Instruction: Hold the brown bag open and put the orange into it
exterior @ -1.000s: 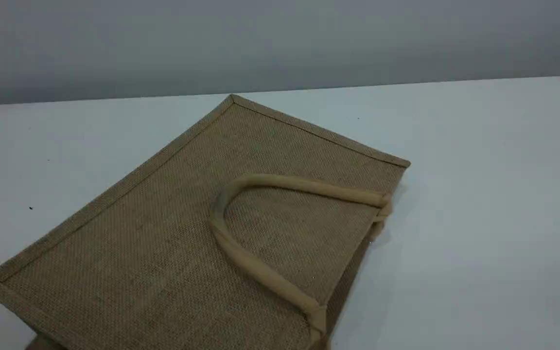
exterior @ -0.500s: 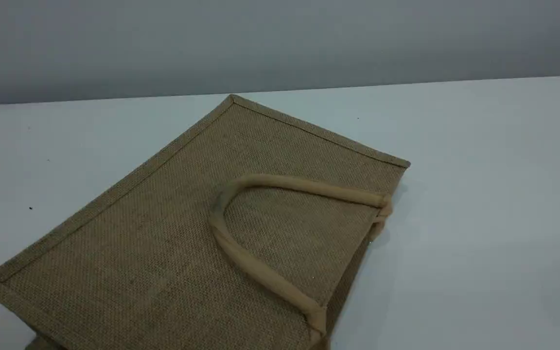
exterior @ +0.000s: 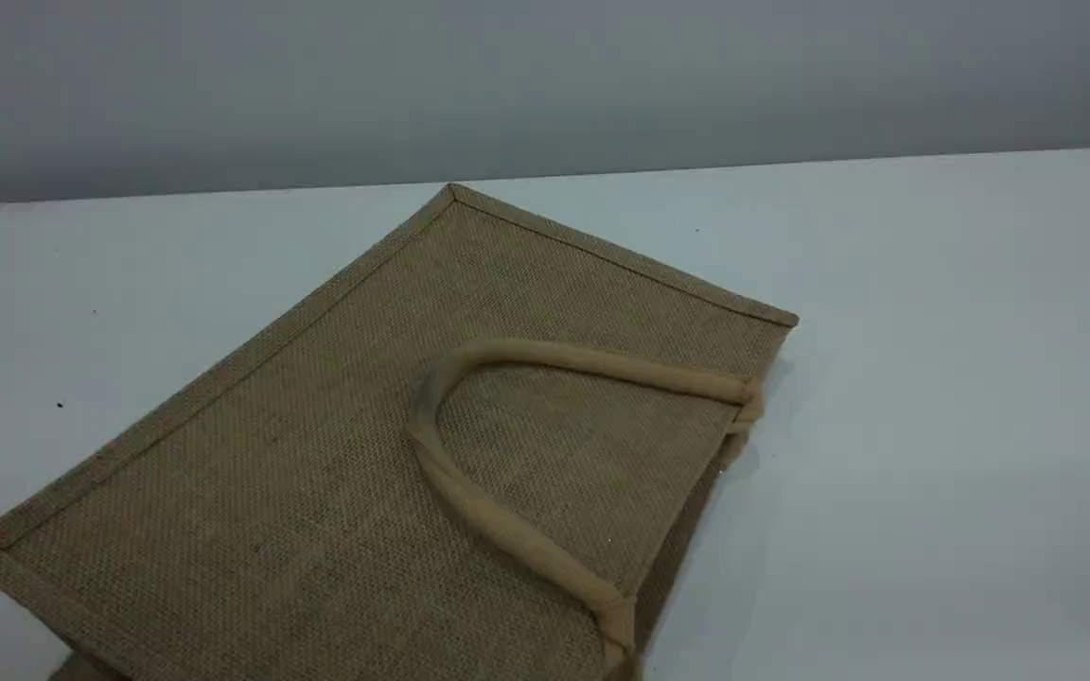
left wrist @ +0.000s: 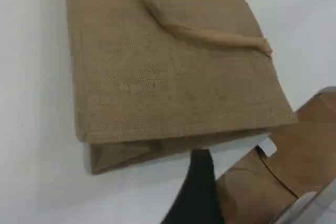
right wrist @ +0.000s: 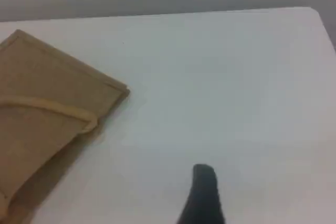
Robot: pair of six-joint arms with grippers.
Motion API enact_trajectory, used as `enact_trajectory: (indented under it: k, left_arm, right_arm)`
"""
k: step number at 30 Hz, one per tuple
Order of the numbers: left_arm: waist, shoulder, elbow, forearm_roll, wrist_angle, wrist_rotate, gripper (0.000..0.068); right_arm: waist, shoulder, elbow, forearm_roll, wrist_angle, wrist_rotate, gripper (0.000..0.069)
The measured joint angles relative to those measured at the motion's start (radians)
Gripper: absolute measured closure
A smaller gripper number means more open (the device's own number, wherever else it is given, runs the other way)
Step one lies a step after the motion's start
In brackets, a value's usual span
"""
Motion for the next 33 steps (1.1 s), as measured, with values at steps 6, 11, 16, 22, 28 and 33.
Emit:
enact_trajectory:
  k: [6, 11, 16, 22, 28, 33]
  left_arm:
    - [0.181, 0.001, 0.000, 0.000, 0.000, 0.000, 0.0107]
    - [0.400, 0.001, 0.000, 0.000, 0.000, 0.000, 0.0107]
    - [0.592, -0.001, 0.000, 0.000, -0.001, 0.000, 0.0107]
    - [0.668, -0.067, 0.000, 0.000, -0.001, 0.000, 0.0107]
    - [0.667, -0.144, 0.000, 0.000, 0.000, 0.000, 0.0107]
    - [0.667, -0.156, 0.000, 0.000, 0.000, 0.000, 0.0107]
  right_arm:
    - [0.001, 0.000, 0.000, 0.000, 0.000, 0.001, 0.0184]
    - [0.001, 0.000, 0.000, 0.000, 0.000, 0.001, 0.0184]
    - [0.001, 0.000, 0.000, 0.000, 0.000, 0.001, 0.0184]
    - [0.001, 0.000, 0.000, 0.000, 0.000, 0.001, 0.0184]
    - [0.001, 0.000, 0.000, 0.000, 0.000, 0.001, 0.0184]
    - [0.001, 0.000, 0.000, 0.000, 0.000, 0.001, 0.0184]
